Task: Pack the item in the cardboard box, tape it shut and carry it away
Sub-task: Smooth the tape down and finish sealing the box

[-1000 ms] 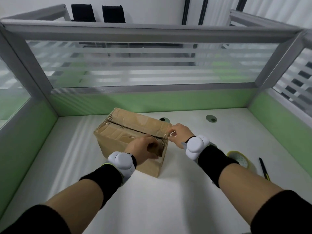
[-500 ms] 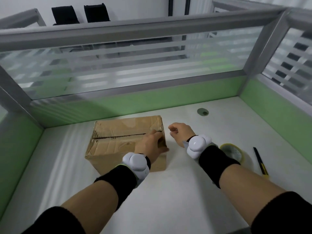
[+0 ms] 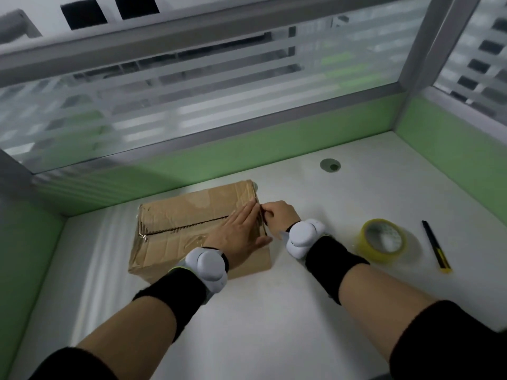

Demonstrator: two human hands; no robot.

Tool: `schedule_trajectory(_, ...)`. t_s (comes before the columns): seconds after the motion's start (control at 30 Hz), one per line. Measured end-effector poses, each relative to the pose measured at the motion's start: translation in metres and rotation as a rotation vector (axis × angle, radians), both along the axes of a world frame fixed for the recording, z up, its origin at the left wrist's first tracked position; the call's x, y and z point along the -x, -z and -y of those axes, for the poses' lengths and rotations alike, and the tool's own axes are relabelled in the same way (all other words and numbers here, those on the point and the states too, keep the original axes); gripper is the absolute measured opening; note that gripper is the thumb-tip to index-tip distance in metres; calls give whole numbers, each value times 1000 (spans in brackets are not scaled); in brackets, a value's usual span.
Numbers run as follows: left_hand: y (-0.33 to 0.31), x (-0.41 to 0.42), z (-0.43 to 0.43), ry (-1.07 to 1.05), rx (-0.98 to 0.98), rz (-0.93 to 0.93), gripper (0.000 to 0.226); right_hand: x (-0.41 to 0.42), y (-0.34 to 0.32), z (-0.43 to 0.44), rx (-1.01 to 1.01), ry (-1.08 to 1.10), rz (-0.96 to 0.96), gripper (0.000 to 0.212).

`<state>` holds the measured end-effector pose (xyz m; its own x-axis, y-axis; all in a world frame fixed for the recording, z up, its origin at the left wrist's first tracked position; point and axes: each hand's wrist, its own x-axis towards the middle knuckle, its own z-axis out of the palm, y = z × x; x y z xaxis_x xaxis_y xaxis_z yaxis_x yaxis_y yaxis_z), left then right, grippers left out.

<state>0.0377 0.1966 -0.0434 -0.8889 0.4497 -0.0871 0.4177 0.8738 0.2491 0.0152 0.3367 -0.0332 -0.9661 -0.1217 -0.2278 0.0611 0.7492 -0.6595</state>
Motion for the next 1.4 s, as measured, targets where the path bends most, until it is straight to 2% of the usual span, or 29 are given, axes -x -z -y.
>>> schedule_trajectory(0.17,0,0,2,16,20,-18,81,4,10,4,-25,8,74,29)
schedule_trajectory(0.33,0,1,2,26,41,-16,83,8,16,1,-69,-86,181,26)
schedule_trajectory(0.43,0,0,2,24,32,-20,82,12,11,-6,-59,-97,107,27)
schedule_trajectory(0.53,-2,-1,1,23,23,-27,81,21,2,-12,47,-49,-27,24)
schedule_trajectory(0.6,-3,-2,1,21,28,-26,81,25,-1,-11,69,-61,-47,23)
schedule_trajectory(0.97,-4,-2,1,11,45,-8,80,16,19,-2,-15,-106,188,26)
schedule_trajectory(1.07,-4,-2,1,9,48,-11,80,20,11,-5,-40,-144,130,26)
schedule_trajectory(1.2,-3,-1,1,11,42,-14,80,26,1,-7,51,-96,-30,24)
schedule_trajectory(1.4,-2,-1,1,13,54,-9,80,14,7,-4,6,-149,114,29)
